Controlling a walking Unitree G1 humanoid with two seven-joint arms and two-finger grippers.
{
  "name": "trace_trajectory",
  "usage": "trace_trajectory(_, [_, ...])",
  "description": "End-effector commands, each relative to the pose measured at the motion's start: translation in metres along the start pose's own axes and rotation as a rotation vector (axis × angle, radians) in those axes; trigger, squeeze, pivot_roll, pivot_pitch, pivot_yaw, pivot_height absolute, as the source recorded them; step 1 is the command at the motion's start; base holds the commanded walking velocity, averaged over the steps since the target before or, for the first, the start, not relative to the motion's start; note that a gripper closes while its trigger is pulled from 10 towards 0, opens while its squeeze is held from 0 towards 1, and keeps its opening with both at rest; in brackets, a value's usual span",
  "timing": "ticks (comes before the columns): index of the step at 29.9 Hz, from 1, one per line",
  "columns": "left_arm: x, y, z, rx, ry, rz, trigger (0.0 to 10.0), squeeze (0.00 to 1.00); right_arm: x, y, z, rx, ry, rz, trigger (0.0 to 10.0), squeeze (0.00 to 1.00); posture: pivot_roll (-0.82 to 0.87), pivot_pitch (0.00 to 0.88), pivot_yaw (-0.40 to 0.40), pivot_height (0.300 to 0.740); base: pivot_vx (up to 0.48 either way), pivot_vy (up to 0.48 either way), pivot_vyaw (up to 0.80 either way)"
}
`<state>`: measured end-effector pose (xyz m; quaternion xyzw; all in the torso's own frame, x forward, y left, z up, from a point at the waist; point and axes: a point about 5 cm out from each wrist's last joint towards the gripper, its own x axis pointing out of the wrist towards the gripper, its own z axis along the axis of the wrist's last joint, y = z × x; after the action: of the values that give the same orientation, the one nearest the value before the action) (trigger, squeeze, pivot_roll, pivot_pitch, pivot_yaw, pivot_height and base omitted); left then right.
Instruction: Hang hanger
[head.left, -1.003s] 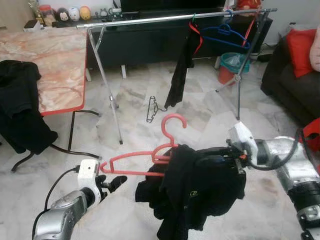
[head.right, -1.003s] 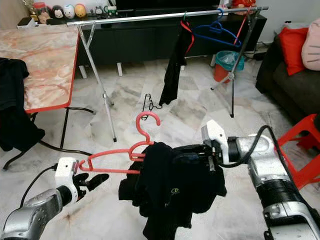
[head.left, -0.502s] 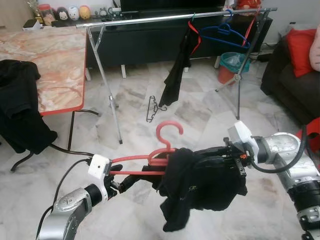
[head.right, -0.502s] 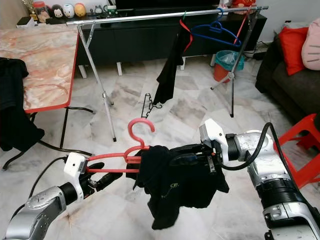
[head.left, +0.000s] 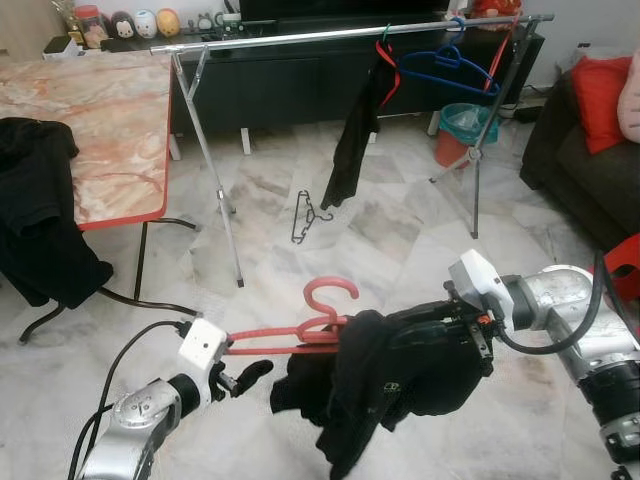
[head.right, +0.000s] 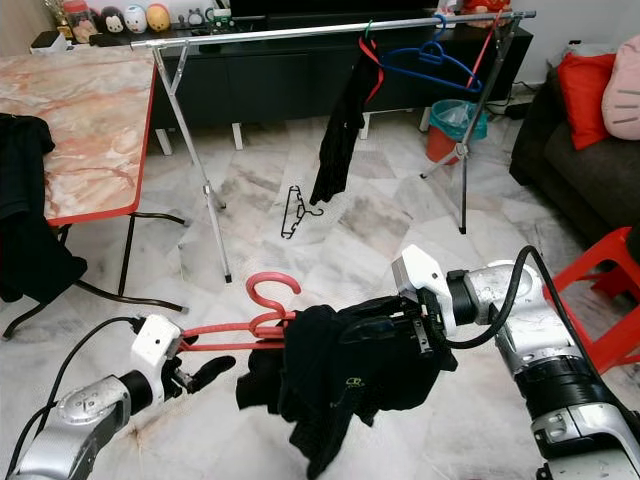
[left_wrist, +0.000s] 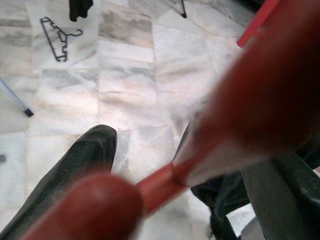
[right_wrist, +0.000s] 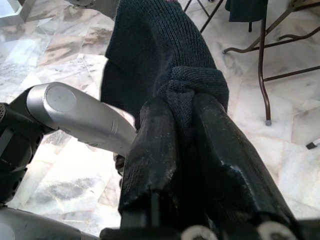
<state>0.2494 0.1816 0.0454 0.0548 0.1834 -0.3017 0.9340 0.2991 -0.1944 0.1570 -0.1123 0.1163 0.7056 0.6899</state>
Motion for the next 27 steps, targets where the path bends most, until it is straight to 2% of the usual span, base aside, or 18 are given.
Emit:
trace_trajectory(1, [-0.002,-0.004,-0.012,0.002,0.041,-0.023,10.0,0.00,-0.005,-0.003,0.012,-0.057,-0.008,0.005,10.0,0.00,0.00,0.062,-0.051,0.740,0.000,0.000,0.00])
trace_trajectory(4, [-0.006,-0.012,-0.026,-0.051,0.088,-0.091,10.0,0.00,-0.004,-0.004,0.013,-0.061,-0.010,0.006,10.0,0.00,0.00,0.061,-0.048,0.740,0.000,0.000,0.00])
trace_trajectory(9, [-0.010,-0.013,-0.033,-0.074,0.095,-0.091,10.0,0.00,-0.003,-0.003,0.011,-0.058,-0.012,0.009,10.0,0.00,0.01,0.064,-0.050,0.740,0.000,0.000,0.00])
trace_trajectory(10, [-0.010,-0.012,-0.033,-0.084,0.094,-0.090,10.0,0.12,-0.002,-0.002,0.011,-0.057,-0.015,0.013,10.0,0.00,0.01,0.064,-0.050,0.740,0.000,0.000,0.00])
trace_trajectory(11, [-0.010,-0.012,-0.034,-0.098,0.095,-0.085,10.0,1.00,0.001,-0.002,0.010,-0.055,-0.014,0.019,10.0,0.00,0.00,0.064,-0.051,0.740,0.000,0.000,0.00])
trace_trajectory(16, [-0.008,-0.011,-0.037,-0.097,0.098,-0.076,10.0,1.00,0.006,-0.002,0.009,-0.057,-0.021,0.036,10.0,0.00,0.00,0.061,-0.051,0.740,0.000,0.000,0.00])
trace_trajectory(18, [-0.003,-0.007,-0.033,-0.124,0.057,-0.036,10.0,1.00,0.014,0.001,0.012,-0.061,-0.059,0.064,10.0,0.00,0.00,0.061,-0.051,0.740,0.000,0.000,0.00])
trace_trajectory(25, [0.001,-0.001,-0.032,-0.114,0.033,0.043,10.0,1.00,0.014,0.000,0.012,-0.056,-0.064,0.064,10.0,0.00,0.00,0.063,-0.053,0.740,0.000,0.000,0.00])
trace_trajectory(26, [0.002,0.000,-0.031,-0.119,0.024,0.048,10.0,0.00,0.014,-0.001,0.013,-0.057,-0.065,0.064,10.0,0.00,0.00,0.060,-0.056,0.740,0.000,0.000,0.00])
trace_trajectory(27, [0.003,0.000,-0.030,-0.130,0.012,0.055,10.0,0.00,0.013,-0.001,0.013,-0.058,-0.066,0.062,10.0,0.00,0.00,0.060,-0.056,0.740,0.000,0.000,0.00])
